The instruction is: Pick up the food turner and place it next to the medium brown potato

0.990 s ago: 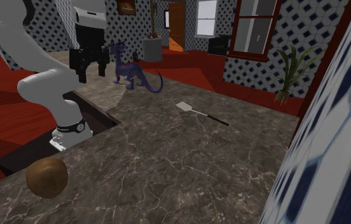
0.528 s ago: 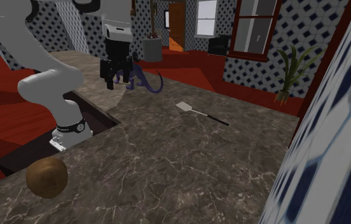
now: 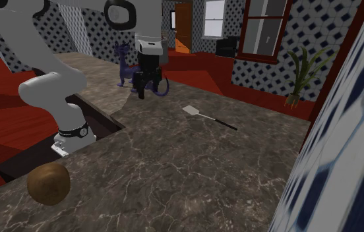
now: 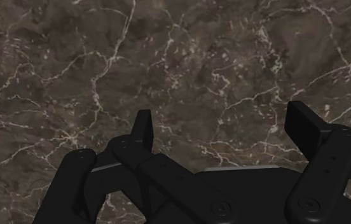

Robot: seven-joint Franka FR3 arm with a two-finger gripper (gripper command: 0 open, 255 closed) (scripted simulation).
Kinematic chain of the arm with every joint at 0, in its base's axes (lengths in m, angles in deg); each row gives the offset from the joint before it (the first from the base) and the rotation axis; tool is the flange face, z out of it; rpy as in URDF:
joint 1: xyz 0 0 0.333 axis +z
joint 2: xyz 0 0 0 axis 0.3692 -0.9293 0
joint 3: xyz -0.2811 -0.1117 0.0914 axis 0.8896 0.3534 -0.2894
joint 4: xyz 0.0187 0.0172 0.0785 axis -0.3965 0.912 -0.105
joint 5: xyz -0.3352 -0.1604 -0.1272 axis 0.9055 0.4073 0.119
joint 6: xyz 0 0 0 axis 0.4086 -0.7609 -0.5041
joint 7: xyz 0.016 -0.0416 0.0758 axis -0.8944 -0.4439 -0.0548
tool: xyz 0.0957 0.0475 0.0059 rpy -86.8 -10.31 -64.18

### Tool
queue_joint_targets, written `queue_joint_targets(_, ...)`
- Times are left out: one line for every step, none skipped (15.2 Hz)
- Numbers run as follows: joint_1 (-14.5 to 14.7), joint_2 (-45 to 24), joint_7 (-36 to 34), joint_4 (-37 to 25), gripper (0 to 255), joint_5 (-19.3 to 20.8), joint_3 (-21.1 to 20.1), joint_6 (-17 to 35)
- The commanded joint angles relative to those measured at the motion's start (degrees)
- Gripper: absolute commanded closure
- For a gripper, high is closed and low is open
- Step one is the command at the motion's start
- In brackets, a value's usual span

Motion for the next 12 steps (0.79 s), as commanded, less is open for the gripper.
queue_joint_targets(0.0, -3.7, -3.4, -1.7, 0, -0.2, -1.7, 2.8)
queue_joint_targets(0.0, -5.5, -5.1, -2.7, 0, -0.2, -2.4, 4.1)
queue_joint_targets(0.0, -7.4, -6.8, -3.7, 0, 0.0, -3.2, 5.3)
queue_joint_targets(0.0, -9.3, -8.4, -4.7, 0, 0.3, -3.9, 6.6)
queue_joint_targets(0.0, -11.3, -10.2, -5.9, 0, 0.6, -4.6, 7.7)
queue_joint_targets(0.0, -13.3, -11.9, -7.1, 0, 1.1, -5.2, 8.8)
queue_joint_targets(0.1, -15.4, -13.6, -8.5, 0, 1.6, -5.8, 9.8)
queue_joint_targets(0.1, -17.4, -15.4, -9.9, 0, 2.3, -6.3, 10.8)
queue_joint_targets(0.2, -19.5, -17.2, -11.4, 0, 3.0, -6.8, 11.6)
queue_joint_targets(0.3, -21.6, -19.0, -12.9, 0, 3.8, -7.2, 12.4)
queue_joint_targets(0.5, -23.7, -20.8, -14.6, 0, 4.7, -7.6, 13.1)
queue_joint_targets(0.7, -25.9, -22.5, -16.3, 0, 5.6, -7.8, 13.8)
